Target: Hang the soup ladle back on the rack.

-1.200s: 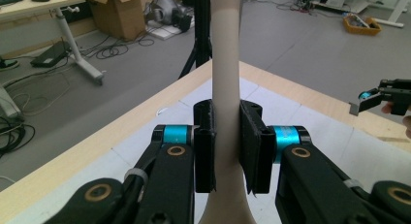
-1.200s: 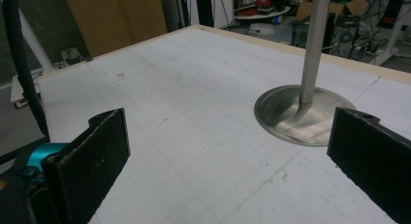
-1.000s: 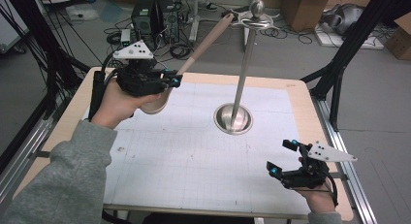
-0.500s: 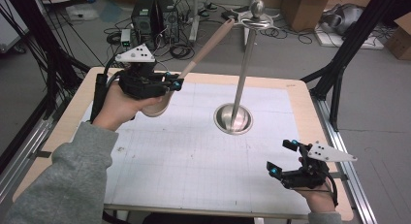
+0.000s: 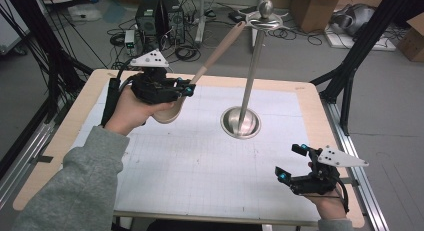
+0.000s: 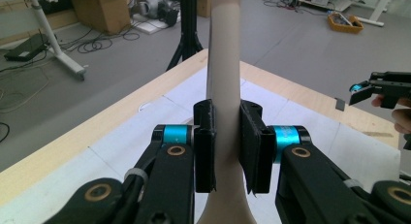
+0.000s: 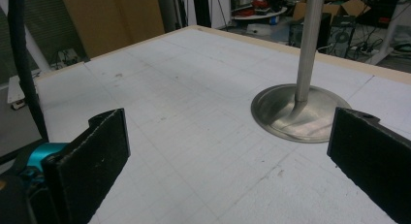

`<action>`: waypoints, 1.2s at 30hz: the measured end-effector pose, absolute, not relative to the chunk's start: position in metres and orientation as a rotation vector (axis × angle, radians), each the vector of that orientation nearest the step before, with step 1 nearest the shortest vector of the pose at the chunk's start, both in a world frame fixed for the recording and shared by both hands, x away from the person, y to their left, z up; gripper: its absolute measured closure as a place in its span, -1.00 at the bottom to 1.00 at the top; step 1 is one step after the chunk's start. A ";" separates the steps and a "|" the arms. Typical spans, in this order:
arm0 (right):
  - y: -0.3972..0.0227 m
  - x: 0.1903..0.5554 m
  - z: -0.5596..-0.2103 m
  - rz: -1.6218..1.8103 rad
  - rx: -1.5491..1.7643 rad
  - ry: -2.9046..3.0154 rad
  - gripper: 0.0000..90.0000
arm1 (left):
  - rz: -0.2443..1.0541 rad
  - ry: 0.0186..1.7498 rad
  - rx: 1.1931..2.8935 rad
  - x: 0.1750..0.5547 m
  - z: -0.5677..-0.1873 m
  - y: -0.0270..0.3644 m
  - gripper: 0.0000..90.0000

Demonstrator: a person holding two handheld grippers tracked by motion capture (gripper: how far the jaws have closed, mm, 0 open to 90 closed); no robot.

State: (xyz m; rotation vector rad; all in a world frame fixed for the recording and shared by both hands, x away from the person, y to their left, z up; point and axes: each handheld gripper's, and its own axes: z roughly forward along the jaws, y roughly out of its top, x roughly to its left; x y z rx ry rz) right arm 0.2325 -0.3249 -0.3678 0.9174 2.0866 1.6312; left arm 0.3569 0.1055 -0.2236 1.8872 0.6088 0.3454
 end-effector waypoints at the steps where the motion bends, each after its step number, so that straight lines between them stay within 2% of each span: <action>1: -0.325 0.232 -0.368 1.631 0.919 2.089 -1.00 | 0.345 0.614 1.888 0.357 -0.224 0.104 0.71; 36: -0.329 0.232 -0.369 1.648 0.934 2.076 -1.00 | 0.340 0.707 1.985 0.392 -0.260 0.040 0.72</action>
